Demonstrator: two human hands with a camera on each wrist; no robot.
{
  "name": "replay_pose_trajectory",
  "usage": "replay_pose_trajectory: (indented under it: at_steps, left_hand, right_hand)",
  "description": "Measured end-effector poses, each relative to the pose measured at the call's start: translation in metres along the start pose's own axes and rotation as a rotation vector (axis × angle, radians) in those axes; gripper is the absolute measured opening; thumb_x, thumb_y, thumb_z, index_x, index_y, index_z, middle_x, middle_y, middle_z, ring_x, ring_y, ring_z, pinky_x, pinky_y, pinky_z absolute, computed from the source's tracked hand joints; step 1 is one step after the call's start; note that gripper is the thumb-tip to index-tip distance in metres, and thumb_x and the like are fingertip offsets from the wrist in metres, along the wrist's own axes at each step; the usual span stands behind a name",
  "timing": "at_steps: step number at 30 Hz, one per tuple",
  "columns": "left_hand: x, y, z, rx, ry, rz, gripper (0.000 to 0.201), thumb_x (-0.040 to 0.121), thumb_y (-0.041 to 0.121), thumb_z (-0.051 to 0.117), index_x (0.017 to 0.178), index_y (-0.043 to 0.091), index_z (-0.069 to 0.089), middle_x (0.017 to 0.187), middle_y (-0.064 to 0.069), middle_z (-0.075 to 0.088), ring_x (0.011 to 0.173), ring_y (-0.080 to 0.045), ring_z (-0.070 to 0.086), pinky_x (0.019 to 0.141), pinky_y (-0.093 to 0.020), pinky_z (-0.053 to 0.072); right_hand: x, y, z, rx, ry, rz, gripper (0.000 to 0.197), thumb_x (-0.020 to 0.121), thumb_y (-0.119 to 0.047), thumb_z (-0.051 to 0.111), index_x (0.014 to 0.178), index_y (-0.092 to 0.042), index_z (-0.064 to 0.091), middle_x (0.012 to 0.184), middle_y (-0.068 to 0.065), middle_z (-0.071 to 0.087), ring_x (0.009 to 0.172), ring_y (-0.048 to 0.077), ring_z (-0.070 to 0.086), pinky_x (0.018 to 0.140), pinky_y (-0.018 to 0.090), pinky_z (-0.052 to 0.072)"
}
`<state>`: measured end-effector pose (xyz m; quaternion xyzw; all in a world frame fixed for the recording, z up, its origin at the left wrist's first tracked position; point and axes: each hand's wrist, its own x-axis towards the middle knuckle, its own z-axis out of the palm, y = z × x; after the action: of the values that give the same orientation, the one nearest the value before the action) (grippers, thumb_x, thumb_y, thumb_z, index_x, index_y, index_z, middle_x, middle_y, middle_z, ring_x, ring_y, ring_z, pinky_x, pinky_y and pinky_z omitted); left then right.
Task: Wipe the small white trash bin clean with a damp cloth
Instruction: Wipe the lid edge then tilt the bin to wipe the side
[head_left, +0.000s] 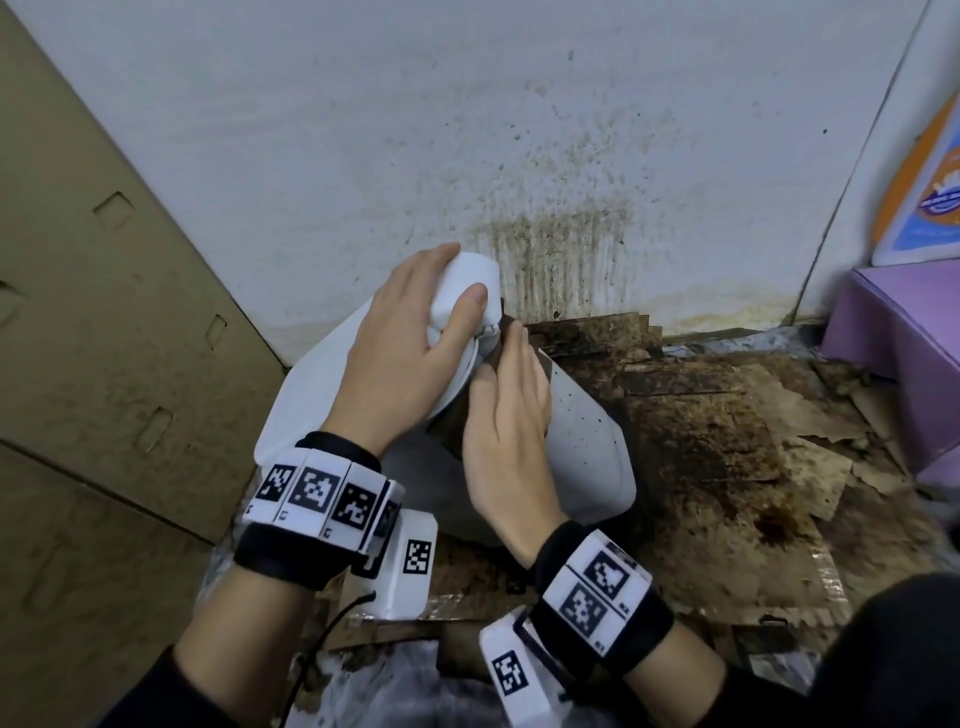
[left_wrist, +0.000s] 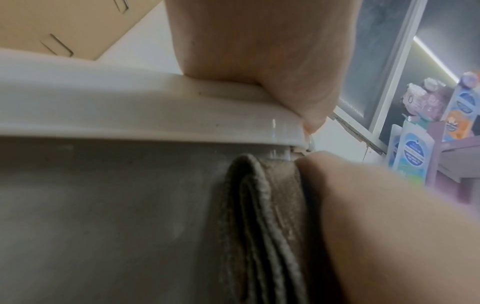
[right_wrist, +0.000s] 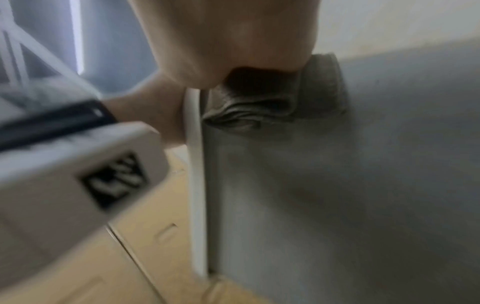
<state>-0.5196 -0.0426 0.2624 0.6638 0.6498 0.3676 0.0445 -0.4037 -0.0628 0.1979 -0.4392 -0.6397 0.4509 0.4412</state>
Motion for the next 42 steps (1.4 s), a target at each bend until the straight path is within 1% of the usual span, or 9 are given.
replay_pose_trajectory:
  at_steps: [4,6,9,13,17,22,28,38,42]
  left_hand:
    - [0.000,-0.001,-0.001,-0.009,0.004,-0.003,0.053,0.103,0.051,0.042,0.150,0.026,0.042,0.151,0.009,0.045,0.139,-0.007,0.040,0.117,-0.035,0.032]
    - [-0.001,-0.002,-0.001,-0.009,0.006,-0.007,0.054,0.103,0.051,0.042,0.151,0.026,0.041,0.152,0.010,0.045,0.140,-0.006,0.039,0.117,-0.034,0.032]
    - [-0.001,-0.002,0.000,-0.011,0.010,-0.010,0.054,0.103,0.051,0.042,0.151,0.027,0.041,0.151,0.011,0.045,0.140,-0.005,0.039,0.117,-0.034,0.033]
    - [-0.002,-0.002,-0.002,-0.006,0.014,-0.026,0.053,0.104,0.051,0.042,0.152,0.027,0.041,0.153,0.011,0.044,0.141,-0.004,0.038,0.117,-0.033,0.032]
    - [-0.001,-0.005,-0.008,-0.027,0.013,-0.059,0.052,0.105,0.051,0.041,0.152,0.030,0.041,0.153,0.013,0.043,0.142,-0.004,0.037,0.118,-0.035,0.031]
    - [0.000,-0.002,-0.005,-0.035,0.006,-0.053,0.051,0.104,0.050,0.043,0.151,0.030,0.042,0.152,0.013,0.044,0.140,-0.003,0.038,0.117,-0.034,0.031]
    - [0.002,-0.004,0.000,0.009,0.015,-0.025,0.051,0.105,0.051,0.040,0.151,0.029,0.042,0.152,0.011,0.045,0.141,-0.007,0.038,0.118,-0.036,0.031]
    - [0.000,0.000,0.003,0.019,0.017,0.004,0.053,0.104,0.052,0.039,0.150,0.027,0.043,0.152,0.010,0.045,0.140,-0.008,0.040,0.116,-0.036,0.033]
    - [-0.001,-0.001,0.003,0.018,0.008,0.017,0.052,0.105,0.050,0.040,0.151,0.027,0.042,0.152,0.010,0.045,0.140,-0.007,0.039,0.116,-0.034,0.032]
  right_hand:
    - [0.008,0.016,-0.003,-0.423,0.180,-0.236,0.058,0.108,-0.043,0.020,0.158,-0.017,0.034,0.165,0.001,0.035,0.150,0.017,0.032,0.123,0.038,0.021]
    - [0.016,0.023,-0.001,-0.393,0.231,-0.296,0.058,0.107,-0.040,0.023,0.154,-0.011,0.040,0.164,0.007,0.037,0.151,0.022,0.033,0.125,0.039,0.021]
    - [0.025,0.034,0.004,-0.224,0.182,-0.290,0.062,0.106,-0.041,0.026,0.158,-0.010,0.035,0.169,0.009,0.029,0.158,0.019,0.023,0.129,0.040,0.020]
    - [0.031,0.065,-0.008,-0.178,0.168,-0.268,0.061,0.105,-0.039,0.027,0.159,-0.013,0.037,0.166,0.003,0.038,0.155,0.013,0.031,0.125,0.042,0.029]
    - [0.026,0.114,-0.037,-0.200,0.090,-0.117,0.064,0.104,-0.043,0.021,0.162,-0.019,0.032,0.169,-0.004,0.030,0.157,0.008,0.024,0.128,0.039,0.022]
    - [0.022,0.154,-0.065,-0.184,0.050,0.075,0.065,0.101,-0.041,0.021,0.163,-0.027,0.028,0.171,-0.011,0.025,0.157,0.003,0.018,0.129,0.044,0.017]
    - [0.027,0.120,-0.049,-0.096,0.094,0.170,0.067,0.099,-0.041,0.019,0.163,-0.025,0.028,0.171,-0.010,0.024,0.157,0.002,0.016,0.130,0.040,0.012]
    - [0.028,0.015,0.009,-0.060,0.116,-0.026,0.065,0.103,-0.044,0.005,0.164,-0.028,0.019,0.173,-0.011,0.014,0.158,-0.001,0.004,0.129,0.025,-0.001]
    - [0.026,0.027,0.010,-0.104,0.228,-0.155,0.064,0.105,-0.045,0.013,0.161,-0.021,0.034,0.169,-0.003,0.032,0.157,0.007,0.022,0.129,0.036,0.017]
